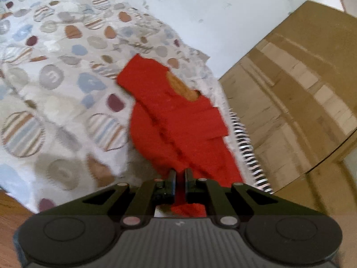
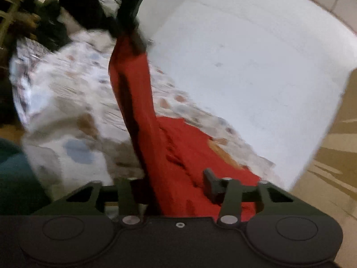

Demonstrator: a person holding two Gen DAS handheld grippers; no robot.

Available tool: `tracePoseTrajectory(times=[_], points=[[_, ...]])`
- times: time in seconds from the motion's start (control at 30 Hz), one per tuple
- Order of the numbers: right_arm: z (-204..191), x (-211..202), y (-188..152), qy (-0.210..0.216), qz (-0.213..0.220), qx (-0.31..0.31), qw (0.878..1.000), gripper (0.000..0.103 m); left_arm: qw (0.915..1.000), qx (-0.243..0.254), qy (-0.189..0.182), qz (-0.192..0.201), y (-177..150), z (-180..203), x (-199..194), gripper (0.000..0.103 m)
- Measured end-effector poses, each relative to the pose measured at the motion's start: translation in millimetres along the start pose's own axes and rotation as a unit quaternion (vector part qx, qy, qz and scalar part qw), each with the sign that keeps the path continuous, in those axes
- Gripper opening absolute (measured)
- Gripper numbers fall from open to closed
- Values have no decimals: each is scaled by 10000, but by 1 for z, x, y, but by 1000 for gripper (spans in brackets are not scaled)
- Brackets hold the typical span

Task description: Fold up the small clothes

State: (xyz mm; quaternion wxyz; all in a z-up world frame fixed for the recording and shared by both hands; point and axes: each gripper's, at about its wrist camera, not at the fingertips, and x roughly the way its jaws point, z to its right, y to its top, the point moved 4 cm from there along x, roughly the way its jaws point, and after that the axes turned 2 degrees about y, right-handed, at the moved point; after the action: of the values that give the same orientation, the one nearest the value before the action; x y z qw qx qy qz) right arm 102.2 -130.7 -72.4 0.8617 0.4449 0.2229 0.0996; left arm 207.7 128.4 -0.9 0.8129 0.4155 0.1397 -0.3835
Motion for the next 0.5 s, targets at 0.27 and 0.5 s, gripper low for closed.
tracePoseTrajectory(times=[0.27, 0.5], points=[[32, 19, 18, 1799, -809, 508, 9790, 9, 9947, 286, 987, 79, -24, -33, 1, 71], [57, 61, 29, 3056, -1965, 1706, 9159, 13, 9827, 1458, 1043, 462, -51, -16, 0, 92]])
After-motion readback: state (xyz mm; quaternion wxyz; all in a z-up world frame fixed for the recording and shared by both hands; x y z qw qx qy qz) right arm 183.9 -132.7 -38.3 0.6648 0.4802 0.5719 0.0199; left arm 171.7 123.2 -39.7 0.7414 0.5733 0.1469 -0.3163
